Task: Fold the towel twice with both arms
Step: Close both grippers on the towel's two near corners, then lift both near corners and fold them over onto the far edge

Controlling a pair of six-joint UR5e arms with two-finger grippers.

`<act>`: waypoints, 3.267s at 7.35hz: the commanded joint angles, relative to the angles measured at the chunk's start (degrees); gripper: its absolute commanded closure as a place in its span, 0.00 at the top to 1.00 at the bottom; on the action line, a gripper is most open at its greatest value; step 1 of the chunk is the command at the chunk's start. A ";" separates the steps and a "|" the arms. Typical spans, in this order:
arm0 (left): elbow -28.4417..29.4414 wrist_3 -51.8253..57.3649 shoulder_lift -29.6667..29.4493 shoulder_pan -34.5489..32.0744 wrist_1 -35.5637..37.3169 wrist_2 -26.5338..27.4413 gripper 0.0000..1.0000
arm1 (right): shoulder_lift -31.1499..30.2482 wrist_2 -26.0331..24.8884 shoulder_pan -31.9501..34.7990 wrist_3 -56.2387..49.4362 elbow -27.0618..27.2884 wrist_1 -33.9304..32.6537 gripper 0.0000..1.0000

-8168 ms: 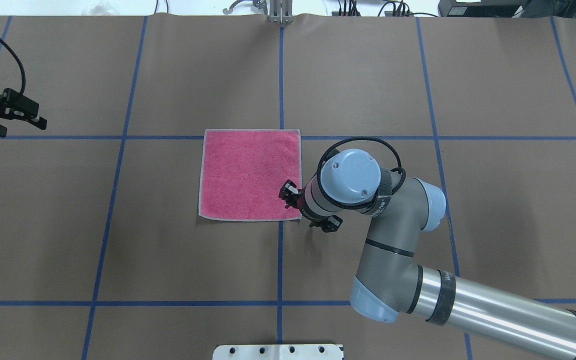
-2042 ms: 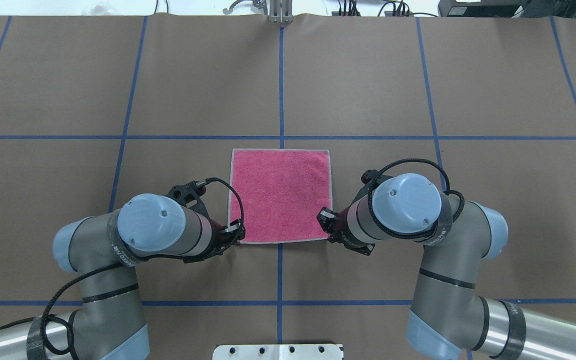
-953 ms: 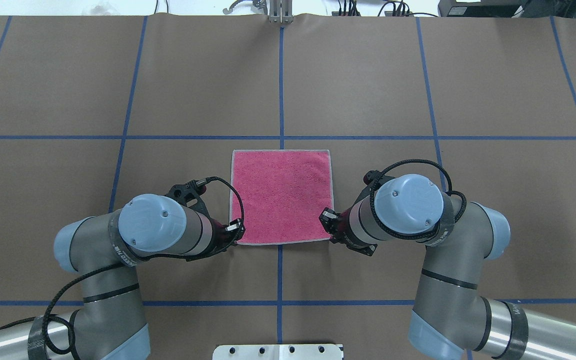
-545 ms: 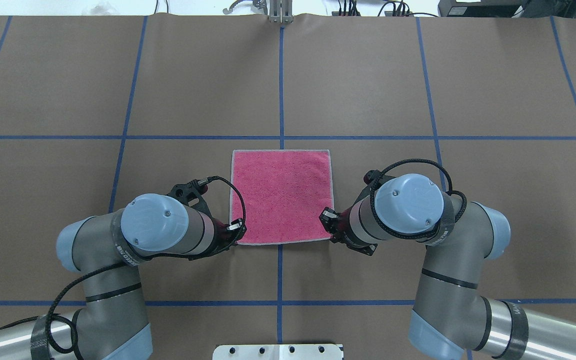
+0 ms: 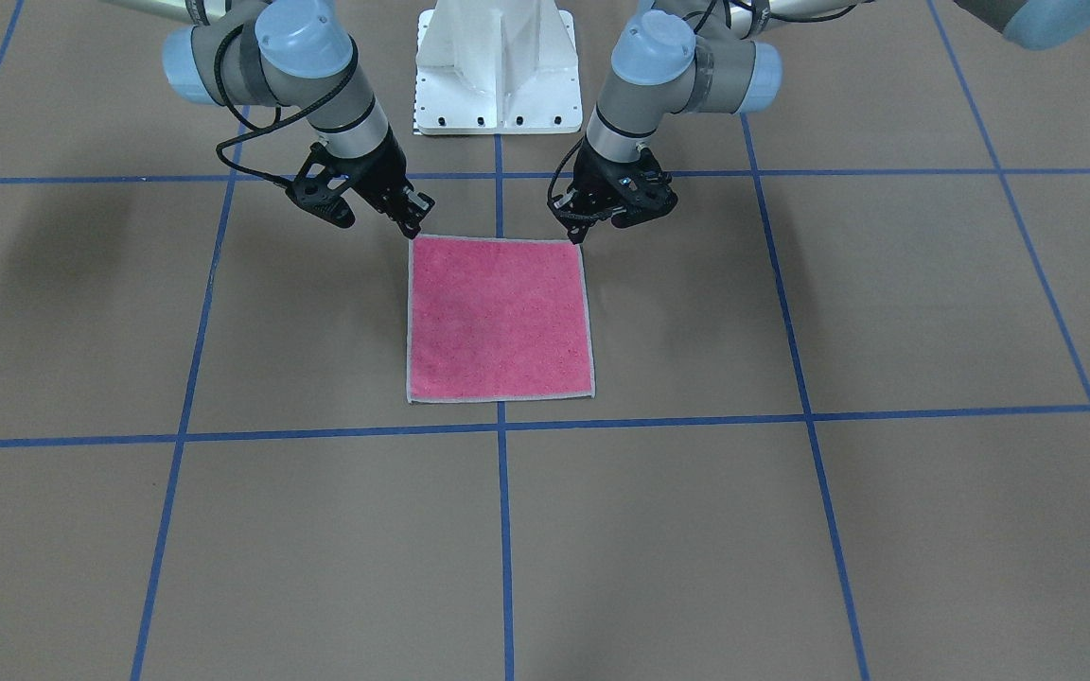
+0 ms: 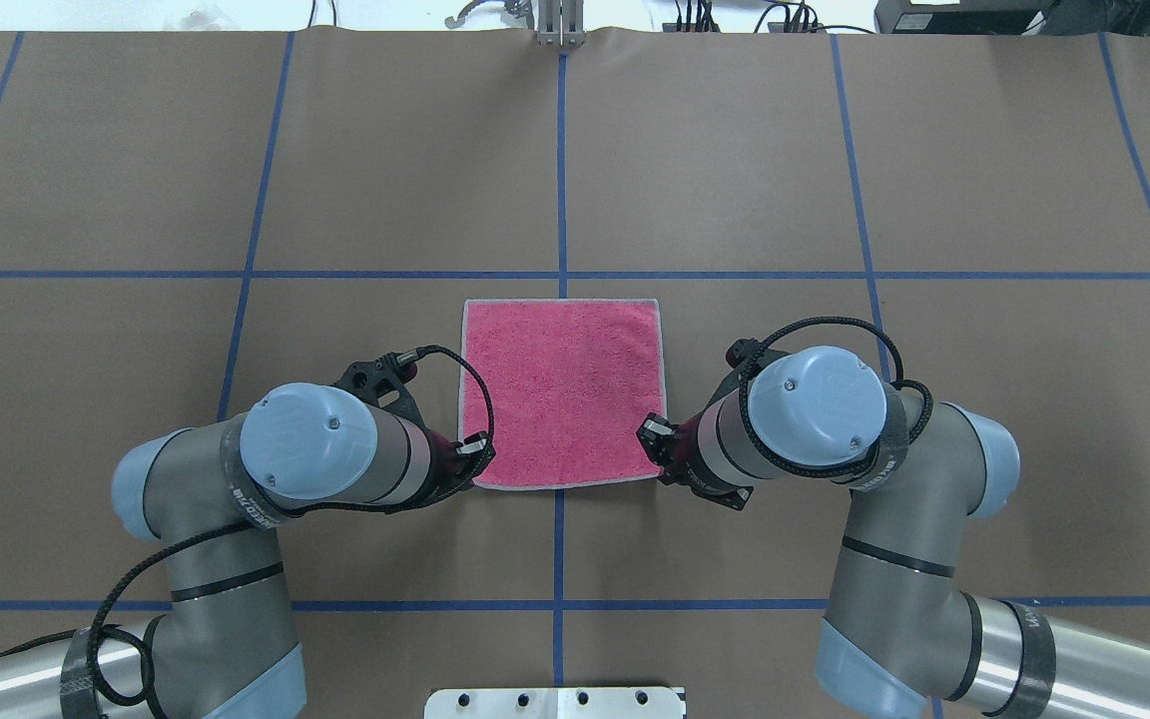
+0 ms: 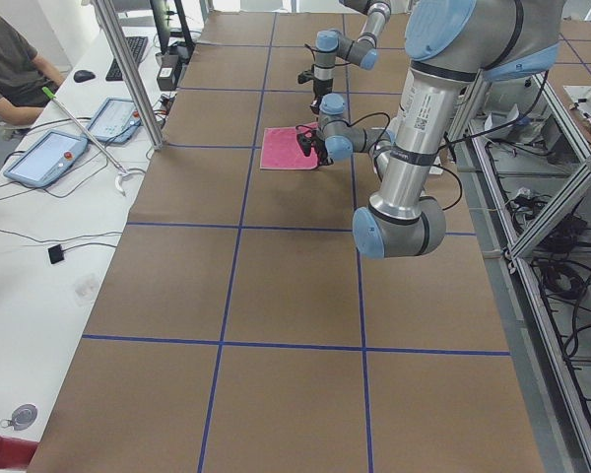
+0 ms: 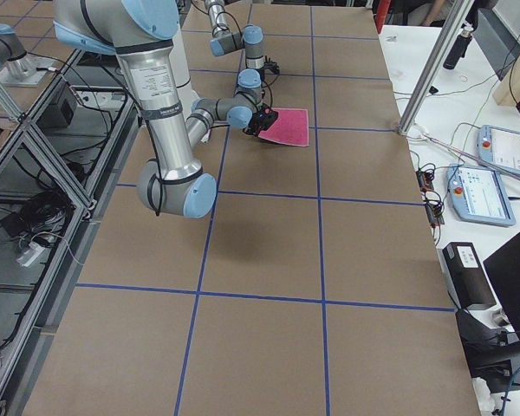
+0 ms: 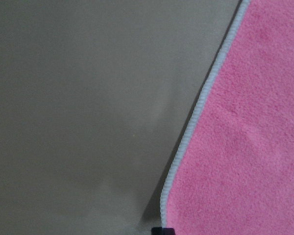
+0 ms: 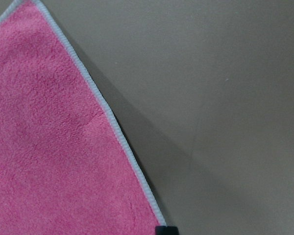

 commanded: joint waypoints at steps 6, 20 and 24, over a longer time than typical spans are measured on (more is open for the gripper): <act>-2.40 -0.01 0.78 0.18 0.40 -0.38 0.00 | -0.31 0.00 -0.72 0.32 2.51 -2.96 0.00; 6.20 0.07 -6.96 -8.60 -0.30 -0.38 0.00 | 7.58 7.82 10.95 -0.12 -7.66 -2.34 0.00; 10.50 0.16 -8.27 -10.54 -2.23 -0.46 0.00 | 10.85 7.91 13.50 -0.38 -14.18 -0.95 0.00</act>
